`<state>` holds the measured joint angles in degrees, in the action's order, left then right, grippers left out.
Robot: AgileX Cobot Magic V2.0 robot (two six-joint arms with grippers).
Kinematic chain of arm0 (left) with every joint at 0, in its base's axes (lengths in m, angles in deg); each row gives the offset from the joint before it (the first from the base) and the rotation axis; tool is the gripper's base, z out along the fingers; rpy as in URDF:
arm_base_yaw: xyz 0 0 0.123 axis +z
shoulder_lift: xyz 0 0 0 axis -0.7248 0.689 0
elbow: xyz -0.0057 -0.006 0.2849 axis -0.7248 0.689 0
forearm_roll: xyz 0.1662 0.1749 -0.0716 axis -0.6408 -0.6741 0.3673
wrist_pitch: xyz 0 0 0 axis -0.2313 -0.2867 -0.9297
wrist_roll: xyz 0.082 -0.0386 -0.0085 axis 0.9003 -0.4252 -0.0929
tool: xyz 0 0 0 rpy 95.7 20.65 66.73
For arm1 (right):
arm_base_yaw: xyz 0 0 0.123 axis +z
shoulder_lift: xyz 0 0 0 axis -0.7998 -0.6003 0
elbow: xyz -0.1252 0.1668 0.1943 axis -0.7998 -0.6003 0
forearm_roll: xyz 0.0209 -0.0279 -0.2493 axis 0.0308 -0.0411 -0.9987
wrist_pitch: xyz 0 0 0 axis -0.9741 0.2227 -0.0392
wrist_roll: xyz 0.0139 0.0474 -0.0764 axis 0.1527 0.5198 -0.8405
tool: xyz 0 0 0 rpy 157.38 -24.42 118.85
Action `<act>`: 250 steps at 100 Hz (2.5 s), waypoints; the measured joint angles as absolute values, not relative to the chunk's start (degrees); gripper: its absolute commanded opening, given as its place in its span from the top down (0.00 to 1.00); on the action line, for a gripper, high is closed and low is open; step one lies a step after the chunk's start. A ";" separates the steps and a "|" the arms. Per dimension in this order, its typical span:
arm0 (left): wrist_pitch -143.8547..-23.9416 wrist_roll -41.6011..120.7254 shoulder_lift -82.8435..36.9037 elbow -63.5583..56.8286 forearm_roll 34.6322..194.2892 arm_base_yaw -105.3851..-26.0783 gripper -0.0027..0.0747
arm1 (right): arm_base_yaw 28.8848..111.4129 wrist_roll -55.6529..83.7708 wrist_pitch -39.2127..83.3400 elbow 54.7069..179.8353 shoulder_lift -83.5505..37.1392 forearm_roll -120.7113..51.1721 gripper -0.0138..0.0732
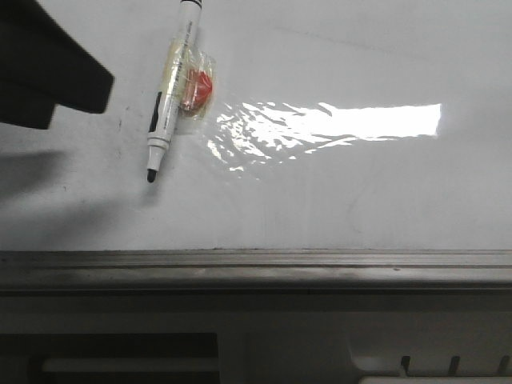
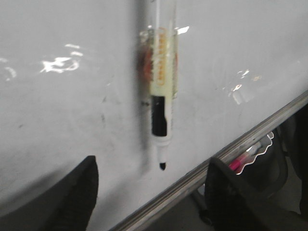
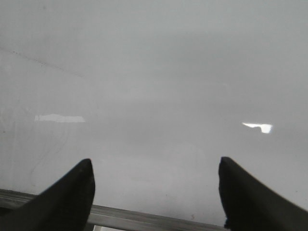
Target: Write number 9 on whiteboard
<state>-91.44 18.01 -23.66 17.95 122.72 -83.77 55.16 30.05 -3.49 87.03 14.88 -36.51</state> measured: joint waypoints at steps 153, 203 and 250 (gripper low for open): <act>-95.12 30.27 -19.31 17.30 120.08 -88.99 0.99 | 73.60 10.60 -8.01 89.98 6.25 -24.13 0.33; -107.68 78.90 -25.00 17.30 148.02 -88.99 0.99 | 88.65 -30.31 3.85 90.14 -8.92 10.96 0.33; -111.37 84.90 -23.52 20.89 153.65 -88.99 0.99 | 89.91 -47.19 4.16 90.14 -12.79 31.10 0.33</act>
<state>-111.37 84.90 -23.52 20.89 153.65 -88.99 89.91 -47.19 4.16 90.14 -12.79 31.10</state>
